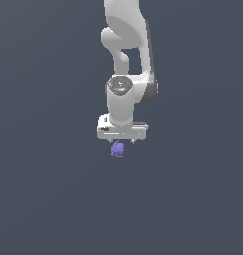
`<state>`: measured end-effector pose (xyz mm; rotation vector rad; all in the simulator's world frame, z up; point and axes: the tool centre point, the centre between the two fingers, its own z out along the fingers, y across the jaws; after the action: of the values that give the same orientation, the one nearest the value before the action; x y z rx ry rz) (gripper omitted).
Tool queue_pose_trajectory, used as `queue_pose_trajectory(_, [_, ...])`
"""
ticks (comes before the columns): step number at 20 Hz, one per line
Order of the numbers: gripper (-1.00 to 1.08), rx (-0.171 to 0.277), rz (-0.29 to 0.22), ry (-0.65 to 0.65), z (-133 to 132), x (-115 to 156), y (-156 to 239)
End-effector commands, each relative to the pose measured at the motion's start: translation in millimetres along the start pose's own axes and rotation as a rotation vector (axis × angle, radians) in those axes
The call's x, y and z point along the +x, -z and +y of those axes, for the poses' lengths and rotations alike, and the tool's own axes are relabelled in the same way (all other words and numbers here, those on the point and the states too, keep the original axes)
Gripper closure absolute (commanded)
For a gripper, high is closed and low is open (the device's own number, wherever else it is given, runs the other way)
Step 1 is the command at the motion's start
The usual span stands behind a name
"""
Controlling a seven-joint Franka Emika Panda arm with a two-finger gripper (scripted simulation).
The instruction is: Pick up the object and move it to a goal position.
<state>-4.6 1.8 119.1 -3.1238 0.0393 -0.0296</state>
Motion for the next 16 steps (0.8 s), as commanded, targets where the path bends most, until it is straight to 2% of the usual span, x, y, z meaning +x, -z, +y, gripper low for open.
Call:
queue_pose_trajectory(1, [-0.92, -0.010, -0.010, -0.016, 13, -5, -16])
queue_pose_trajectory(5, [-0.92, -0.018, -0.018, -0.027, 22, -10, -27])
queue_pose_trajectory(10, [-0.92, -0.016, -0.019, -0.026, 21, -10, -29])
queue_pose_trajectory(16, [-0.92, -0.017, -0.019, -0.027, 22, -11, -54])
